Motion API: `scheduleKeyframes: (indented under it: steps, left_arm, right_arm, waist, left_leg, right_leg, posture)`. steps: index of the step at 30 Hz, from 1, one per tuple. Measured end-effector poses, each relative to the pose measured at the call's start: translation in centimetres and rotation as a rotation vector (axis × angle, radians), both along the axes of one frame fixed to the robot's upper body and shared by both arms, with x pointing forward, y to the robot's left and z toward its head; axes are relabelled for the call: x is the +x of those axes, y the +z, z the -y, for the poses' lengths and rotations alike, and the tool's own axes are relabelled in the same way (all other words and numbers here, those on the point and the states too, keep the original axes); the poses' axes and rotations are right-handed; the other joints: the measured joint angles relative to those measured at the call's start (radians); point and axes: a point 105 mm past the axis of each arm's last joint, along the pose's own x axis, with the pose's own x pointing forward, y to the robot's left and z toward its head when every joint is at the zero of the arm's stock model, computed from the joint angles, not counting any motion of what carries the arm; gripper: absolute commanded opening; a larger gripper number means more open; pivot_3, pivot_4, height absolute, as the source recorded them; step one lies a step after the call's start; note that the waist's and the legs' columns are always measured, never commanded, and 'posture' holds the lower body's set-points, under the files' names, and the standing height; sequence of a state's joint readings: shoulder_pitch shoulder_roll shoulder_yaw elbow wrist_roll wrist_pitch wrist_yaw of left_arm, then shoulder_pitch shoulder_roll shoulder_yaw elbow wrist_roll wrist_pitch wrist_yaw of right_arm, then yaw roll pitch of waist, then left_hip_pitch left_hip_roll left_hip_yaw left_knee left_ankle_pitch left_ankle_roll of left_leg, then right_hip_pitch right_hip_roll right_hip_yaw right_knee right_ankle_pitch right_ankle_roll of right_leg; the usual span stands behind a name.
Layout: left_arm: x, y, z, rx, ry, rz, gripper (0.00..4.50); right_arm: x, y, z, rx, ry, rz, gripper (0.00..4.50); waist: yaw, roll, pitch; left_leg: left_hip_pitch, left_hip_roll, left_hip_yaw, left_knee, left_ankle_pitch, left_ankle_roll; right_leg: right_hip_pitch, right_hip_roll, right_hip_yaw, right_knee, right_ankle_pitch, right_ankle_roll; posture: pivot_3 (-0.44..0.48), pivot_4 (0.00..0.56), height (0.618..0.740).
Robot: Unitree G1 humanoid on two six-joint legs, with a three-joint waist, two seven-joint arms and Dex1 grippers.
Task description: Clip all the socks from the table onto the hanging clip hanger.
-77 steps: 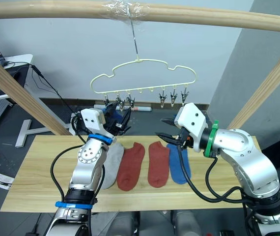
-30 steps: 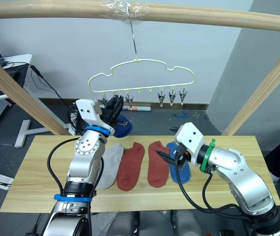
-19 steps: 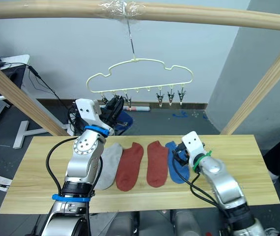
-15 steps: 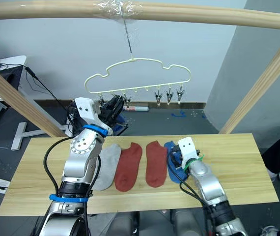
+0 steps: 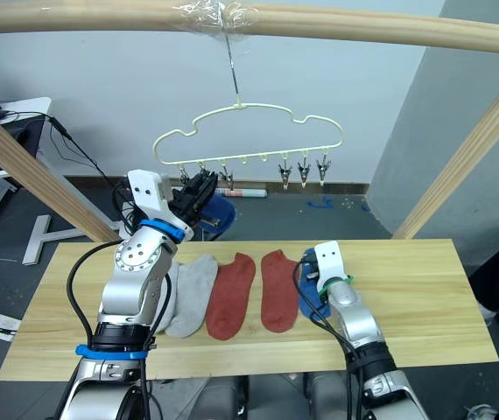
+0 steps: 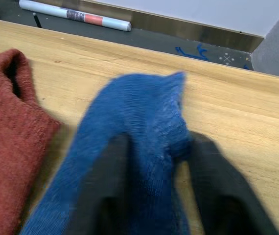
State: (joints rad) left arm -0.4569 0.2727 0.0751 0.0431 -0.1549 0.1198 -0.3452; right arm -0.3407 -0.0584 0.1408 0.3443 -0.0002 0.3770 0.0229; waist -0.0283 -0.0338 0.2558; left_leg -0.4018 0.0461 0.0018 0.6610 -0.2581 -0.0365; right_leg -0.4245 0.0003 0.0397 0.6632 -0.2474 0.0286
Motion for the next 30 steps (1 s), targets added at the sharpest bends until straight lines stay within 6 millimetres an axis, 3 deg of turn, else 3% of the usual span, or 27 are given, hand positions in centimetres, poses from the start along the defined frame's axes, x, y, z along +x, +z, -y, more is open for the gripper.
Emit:
scheduleKeyframes:
  steps: [2, 7, 10, 13, 15, 23, 30]
  left_arm:
    - [0.0, -0.2, -0.2, -0.012, -0.017, -0.027, 0.29]
    - [-0.7, 0.1, -0.2, -0.068, -0.147, -0.124, 0.29]
    - [-1.1, 0.7, -0.1, -0.109, -0.229, -0.188, 0.29]
    - [-1.6, 1.5, 0.1, -0.144, -0.311, -0.252, 0.29]
    - [-1.8, 1.9, -0.1, -0.163, -0.347, -0.292, 0.29]
    - [-2.6, 1.5, 0.4, -0.221, -0.441, -0.406, 0.29]
    - [-2.7, 1.8, 0.2, -0.219, -0.449, -0.418, 0.29]
  right_arm:
    - [-0.2, 0.0, 0.0, -0.008, 0.015, 0.004, 0.05]
    - [-0.8, 1.2, -0.6, -0.098, 0.168, 0.062, 0.0]
    - [-0.7, 4.6, -2.4, -0.163, 0.342, 0.173, 0.0]
    - [-1.2, 9.1, -5.7, -0.227, 0.585, 0.297, 0.0]
    - [-1.8, 10.9, -7.7, -0.262, 0.72, 0.338, 0.0]
    - [-2.6, 13.3, -11.9, -0.375, 0.936, 0.398, 0.0]
    - [-2.6, 13.8, -12.5, -0.395, 0.949, 0.433, 0.0]
  waist:
    - [0.0, 0.0, 0.0]
    - [-0.002, 0.002, 0.007]
    - [-0.004, 0.003, 0.013]
    - [-0.007, 0.003, 0.016]
    - [-0.006, 0.003, 0.016]
    - [-0.001, 0.002, 0.017]
    - [0.001, 0.002, 0.016]
  left_leg:
    - [0.0, 0.0, 0.0, 0.0, 0.0, 0.0]
    - [-0.001, 0.0, 0.0, 0.0, 0.0, 0.0]
    - [-0.001, 0.0, 0.0, 0.0, 0.0, 0.0]
    - [-0.001, 0.001, -0.001, -0.001, 0.0, 0.0]
    - [0.0, 0.001, -0.002, -0.001, 0.0, 0.0]
    - [-0.009, 0.001, -0.003, 0.001, 0.0, -0.001]
    - [-0.017, 0.001, -0.003, 0.002, 0.003, -0.006]
  right_leg:
    - [0.0, 0.0, 0.0, 0.0, 0.0, 0.0]
    - [-0.001, 0.0, 0.0, 0.0, 0.0, 0.0]
    - [-0.001, 0.001, 0.0, 0.0, 0.0, 0.0]
    - [-0.002, 0.003, -0.001, 0.0, 0.0, 0.0]
    - [-0.002, 0.003, -0.002, 0.001, 0.0, 0.0]
    - [-0.009, -0.003, -0.002, 0.001, 0.002, -0.004]
    - [-0.017, -0.004, -0.003, 0.002, 0.003, -0.004]
  posture:
    - [0.018, 0.279, 0.711]
    - [0.02, 0.277, 0.711]
    - [0.019, 0.274, 0.711]
    - [0.02, 0.268, 0.711]
    - [0.019, 0.265, 0.711]
    - [0.019, 0.255, 0.711]
    - [0.011, 0.251, 0.711]
